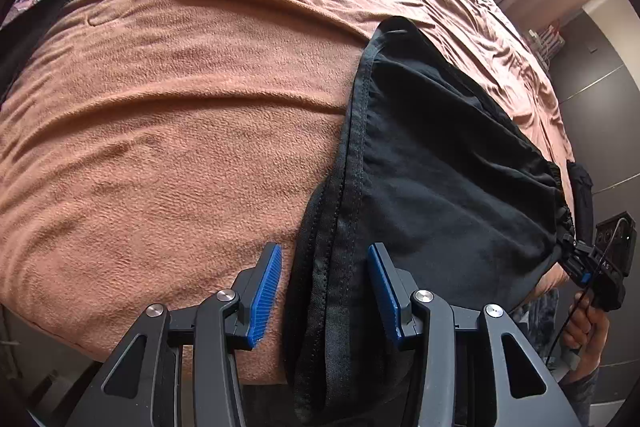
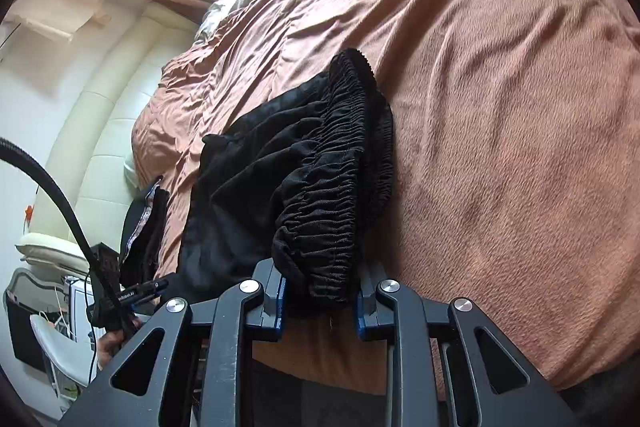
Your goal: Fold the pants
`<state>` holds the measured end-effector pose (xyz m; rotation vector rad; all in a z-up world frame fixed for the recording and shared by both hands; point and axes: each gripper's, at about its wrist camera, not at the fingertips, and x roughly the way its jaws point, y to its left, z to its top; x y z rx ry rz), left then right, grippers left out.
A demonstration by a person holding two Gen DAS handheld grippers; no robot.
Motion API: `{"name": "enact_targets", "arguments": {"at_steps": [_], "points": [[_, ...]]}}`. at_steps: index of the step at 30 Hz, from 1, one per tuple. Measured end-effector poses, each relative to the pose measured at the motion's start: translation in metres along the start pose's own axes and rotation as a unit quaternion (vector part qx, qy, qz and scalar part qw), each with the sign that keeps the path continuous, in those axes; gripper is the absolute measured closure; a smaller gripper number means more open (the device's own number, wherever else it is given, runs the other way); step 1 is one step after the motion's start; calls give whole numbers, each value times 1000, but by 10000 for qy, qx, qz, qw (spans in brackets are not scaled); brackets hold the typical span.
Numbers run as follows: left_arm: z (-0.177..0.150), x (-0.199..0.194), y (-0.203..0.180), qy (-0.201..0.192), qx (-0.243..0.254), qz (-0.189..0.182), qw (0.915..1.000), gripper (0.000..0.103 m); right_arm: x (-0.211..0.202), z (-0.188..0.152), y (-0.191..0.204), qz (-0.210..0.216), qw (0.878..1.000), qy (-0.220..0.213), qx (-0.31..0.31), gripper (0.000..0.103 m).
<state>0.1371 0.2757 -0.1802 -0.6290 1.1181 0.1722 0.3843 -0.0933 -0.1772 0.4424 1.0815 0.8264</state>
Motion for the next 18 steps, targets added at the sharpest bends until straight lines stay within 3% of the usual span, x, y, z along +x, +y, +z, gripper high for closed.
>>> {"name": "enact_targets", "arguments": {"at_steps": [6,13,16,18], "points": [[-5,8,-11,23,-180,-433,9989,55,-24,14,-6,-319,9991,-274,-91,82],[-18,17,-25,19,-346,-906,9953,45,-45,19,-20,-773,9960,-447,-77,82],[-24,16,-25,32,-493,-1248,9910,45,-45,14,-18,-738,9967,-322,-40,77],[-29,15,-25,18,-557,-1379,9889,45,-54,13,-21,-782,9965,-291,-13,68]]}}
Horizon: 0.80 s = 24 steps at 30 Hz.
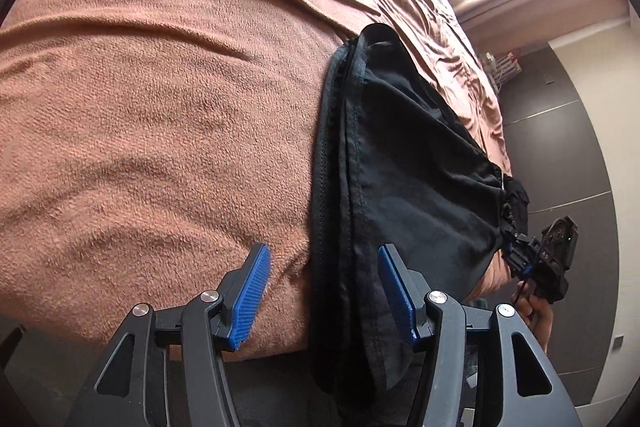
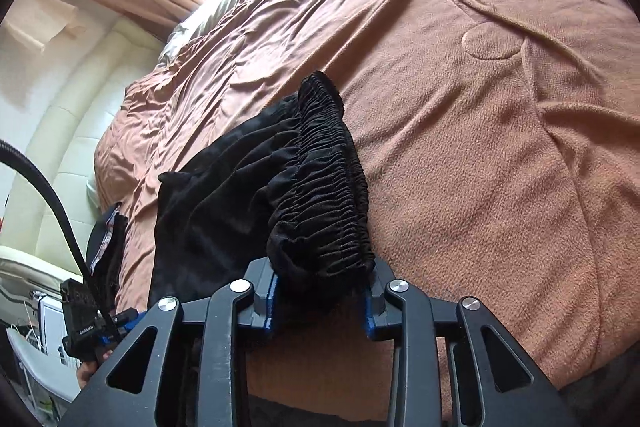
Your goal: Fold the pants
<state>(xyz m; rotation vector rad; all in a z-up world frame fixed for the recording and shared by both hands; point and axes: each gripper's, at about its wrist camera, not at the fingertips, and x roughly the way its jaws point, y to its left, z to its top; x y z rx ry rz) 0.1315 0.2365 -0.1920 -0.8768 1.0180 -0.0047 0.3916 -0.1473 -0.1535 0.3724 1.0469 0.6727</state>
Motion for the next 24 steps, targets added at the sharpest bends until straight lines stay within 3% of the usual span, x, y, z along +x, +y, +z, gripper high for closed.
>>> {"name": "enact_targets", "arguments": {"at_steps": [4,9,17,24], "points": [[-9,3,0,51,-44,-114,9999,45,-14,-4,2,-89,9999,-75,-5,63],[-20,2,6,105,-192,-377,9990,45,-34,-10,9,-173,9992,-309,-201,44],[-41,-3,3,150,-303,-580,9977,45,-65,-31,29,-30,9966,-518,-636,42],[-63,6,8,206,-395,-775,9960,41,-55,-41,44,223,9955,-350,-857,42]]}}
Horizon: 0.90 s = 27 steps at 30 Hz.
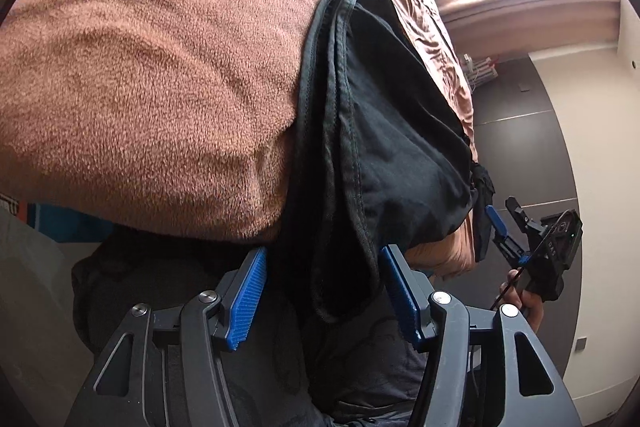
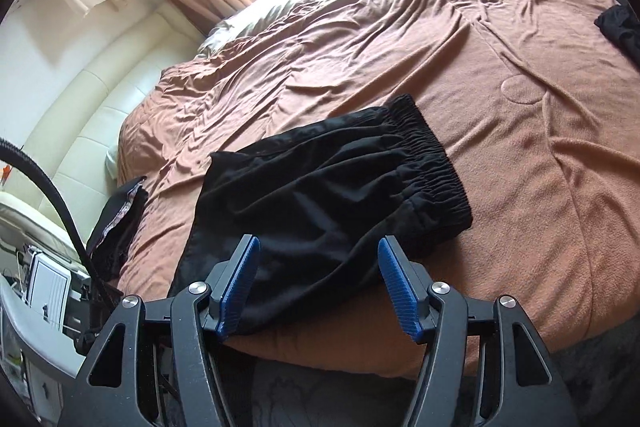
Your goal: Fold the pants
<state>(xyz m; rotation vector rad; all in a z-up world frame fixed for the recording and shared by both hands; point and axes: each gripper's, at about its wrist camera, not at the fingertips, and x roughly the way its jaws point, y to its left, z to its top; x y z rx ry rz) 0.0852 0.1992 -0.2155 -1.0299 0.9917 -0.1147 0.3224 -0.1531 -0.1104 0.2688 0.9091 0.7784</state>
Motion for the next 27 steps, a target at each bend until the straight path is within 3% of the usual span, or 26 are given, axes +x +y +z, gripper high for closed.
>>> {"name": "enact_targets", "arguments": {"at_steps": [7,11,17,23,25,27], "points": [[-7,15,-3,61,49,-491,9988,39,15,-7,15,170,9996,188,-140,42],[1,3,-14,-261,168,-742,9968,39,24,-9,25,219,9991,267,-239,42],[19,1,-9,-559,92,-492,9972,39,42,-12,44,203,9982,377,-411,42],[18,12,-14,-613,-69,-534,9967,39,67,-15,67,91,9961,541,-693,43],[15,14,-18,-608,-40,-496,9969,43,73,-15,75,52,9954,533,-796,52],[13,12,-17,-618,-10,-330,9975,54,81,-15,81,3,9948,543,-862,66]]}}
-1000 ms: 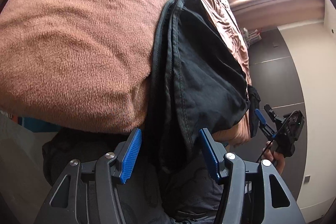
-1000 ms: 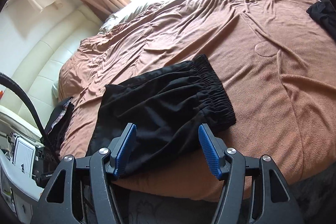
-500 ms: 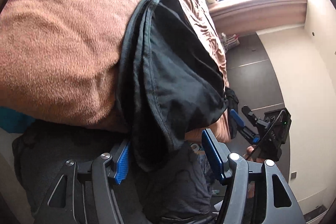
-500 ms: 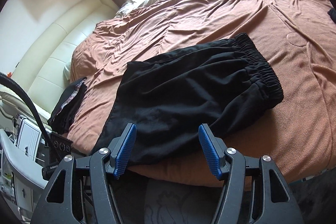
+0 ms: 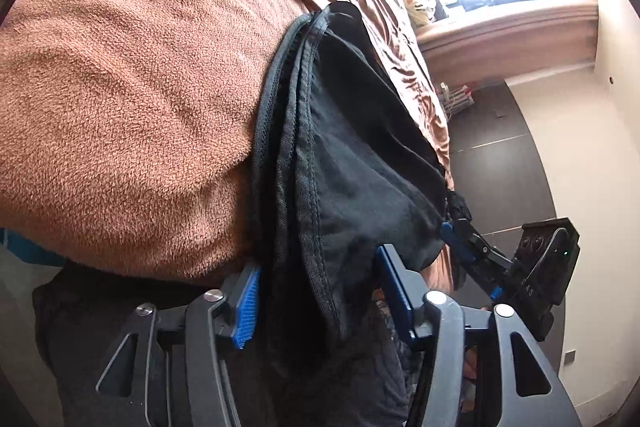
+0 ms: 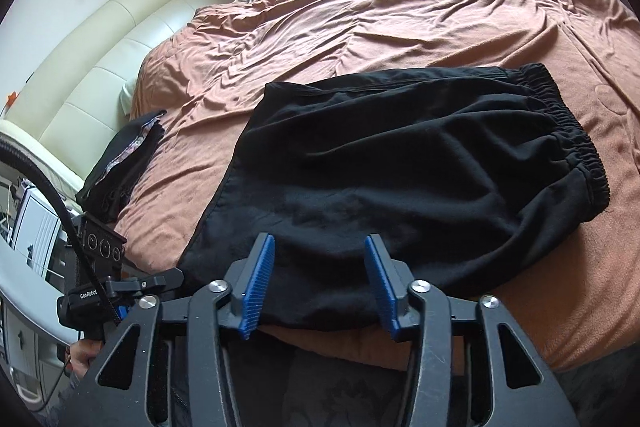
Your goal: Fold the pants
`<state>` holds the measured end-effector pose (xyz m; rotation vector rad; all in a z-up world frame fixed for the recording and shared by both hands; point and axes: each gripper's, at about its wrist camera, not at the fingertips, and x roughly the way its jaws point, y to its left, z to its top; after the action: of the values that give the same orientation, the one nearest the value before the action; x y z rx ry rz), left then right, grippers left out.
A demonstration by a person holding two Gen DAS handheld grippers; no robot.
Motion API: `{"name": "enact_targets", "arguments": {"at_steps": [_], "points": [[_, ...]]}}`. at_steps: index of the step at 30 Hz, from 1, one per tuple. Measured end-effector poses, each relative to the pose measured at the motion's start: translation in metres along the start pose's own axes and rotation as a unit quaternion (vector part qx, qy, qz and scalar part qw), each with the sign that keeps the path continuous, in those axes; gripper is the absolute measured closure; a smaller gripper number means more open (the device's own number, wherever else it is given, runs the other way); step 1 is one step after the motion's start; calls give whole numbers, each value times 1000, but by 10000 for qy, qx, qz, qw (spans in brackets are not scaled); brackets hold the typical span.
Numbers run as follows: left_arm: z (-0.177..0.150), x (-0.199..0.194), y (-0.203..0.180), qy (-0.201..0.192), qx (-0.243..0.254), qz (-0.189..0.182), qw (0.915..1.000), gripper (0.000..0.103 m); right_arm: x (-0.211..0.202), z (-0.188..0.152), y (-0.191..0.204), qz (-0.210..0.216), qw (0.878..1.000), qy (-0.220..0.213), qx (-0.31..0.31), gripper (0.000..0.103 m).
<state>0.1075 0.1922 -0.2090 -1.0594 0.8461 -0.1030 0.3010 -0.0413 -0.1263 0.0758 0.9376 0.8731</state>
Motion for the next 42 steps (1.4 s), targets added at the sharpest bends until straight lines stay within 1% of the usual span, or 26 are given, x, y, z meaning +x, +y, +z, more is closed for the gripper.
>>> {"name": "enact_targets", "arguments": {"at_steps": [1,2,3,4,6,9,12,15,18,21,23,26,31,34,36,39,40,42], "points": [[0,0,0,-6,4,77,10000,67,4,1,2,-42,10000,1,-23,69],[2,1,2,14,-21,101,9999,82,8,2,3,-87,10000,7,-43,74],[3,2,3,54,-76,87,9999,86,13,1,4,-134,9999,36,-53,76],[4,3,3,55,-119,96,9999,87,19,0,5,-179,9998,85,-54,77],[4,3,-1,16,-108,189,9998,90,31,-4,6,-278,9993,249,-84,83],[5,3,-7,-20,-99,225,9997,90,44,-12,9,-417,9974,568,-153,86],[7,1,-11,-48,-100,228,9997,90,49,-20,11,-482,9950,849,-194,86],[11,7,-15,-26,-106,304,9995,90,48,-19,12,-469,9940,967,-201,87],[16,16,-14,10,-197,307,9993,89,45,-10,14,-393,9950,908,-131,87],[15,18,-11,-34,-282,289,9992,89,40,2,16,-333,9967,722,-155,87],[15,19,-13,-93,-337,320,9989,90,44,9,18,-322,9971,674,-175,87],[7,16,-9,-169,-565,321,9977,91,57,15,20,-396,9967,689,-168,87],[1,11,-6,-334,-776,340,9958,91,79,29,15,-506,9959,743,-32,88],[1,11,-3,-333,-840,378,9952,91,89,40,14,-533,9957,753,10,88],[4,17,-9,-325,-834,414,9951,90,95,46,13,-541,9955,774,58,88],[3,13,-10,-335,-846,411,9950,82,104,60,13,-574,9952,781,90,88],[4,14,-10,-349,-873,383,9948,78,108,64,13,-584,9952,785,102,88],[6,13,-11,-407,-883,388,9945,75,117,71,13,-598,9947,823,131,88]]}}
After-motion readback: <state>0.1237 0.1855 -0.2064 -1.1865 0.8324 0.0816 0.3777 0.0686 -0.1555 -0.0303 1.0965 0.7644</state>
